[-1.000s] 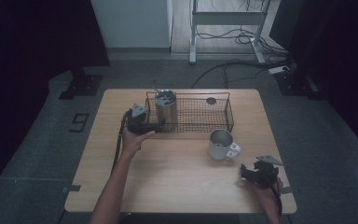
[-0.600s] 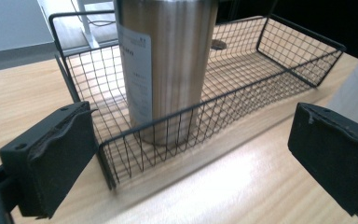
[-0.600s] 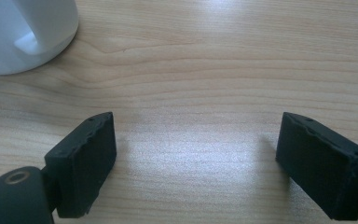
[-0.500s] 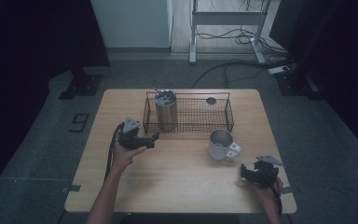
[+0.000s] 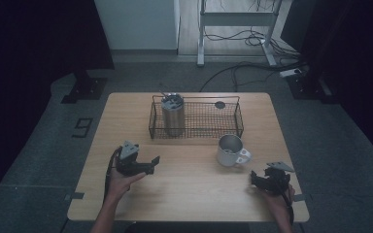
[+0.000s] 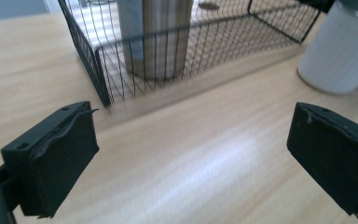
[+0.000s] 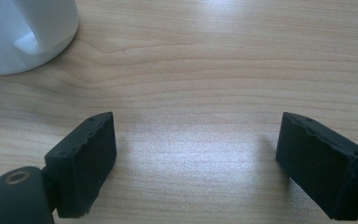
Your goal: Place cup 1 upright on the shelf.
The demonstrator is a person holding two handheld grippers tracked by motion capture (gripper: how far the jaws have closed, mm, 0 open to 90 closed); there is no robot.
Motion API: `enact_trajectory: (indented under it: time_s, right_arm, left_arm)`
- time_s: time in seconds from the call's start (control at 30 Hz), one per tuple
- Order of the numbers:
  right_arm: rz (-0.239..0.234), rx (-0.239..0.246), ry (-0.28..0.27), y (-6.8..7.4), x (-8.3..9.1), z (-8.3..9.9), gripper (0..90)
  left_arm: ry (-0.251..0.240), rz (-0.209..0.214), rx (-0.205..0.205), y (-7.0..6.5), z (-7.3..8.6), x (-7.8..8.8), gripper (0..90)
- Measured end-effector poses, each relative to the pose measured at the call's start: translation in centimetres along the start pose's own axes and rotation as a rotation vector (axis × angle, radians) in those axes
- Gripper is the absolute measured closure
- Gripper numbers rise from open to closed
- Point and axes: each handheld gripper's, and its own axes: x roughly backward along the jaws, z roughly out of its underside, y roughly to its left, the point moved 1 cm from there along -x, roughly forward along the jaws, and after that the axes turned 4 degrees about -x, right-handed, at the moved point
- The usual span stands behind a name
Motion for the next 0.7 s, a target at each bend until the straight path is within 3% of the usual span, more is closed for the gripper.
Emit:
enact_trajectory:
  time_s: [0.37, 0.5, 0.7]
  right_arm:
    - [0.0, 0.0, 0.0, 0.0, 0.0, 0.0, 12.1]
    - [0.0, 0.0, 0.0, 0.0, 0.0, 0.0, 12.1]
    - [-0.001, 0.001, 0.0, 0.0, 0.0, 0.0, 12.4]
  left_arm:
    - [0.061, -0.006, 0.017, -0.5, 3.9, -0.1, 2.0]
    - [0.079, -0.012, 0.008, -0.6, 4.3, -0.4, 2.2]
    - [0.069, -0.015, 0.014, -1.1, 4.3, -0.5, 2.8]
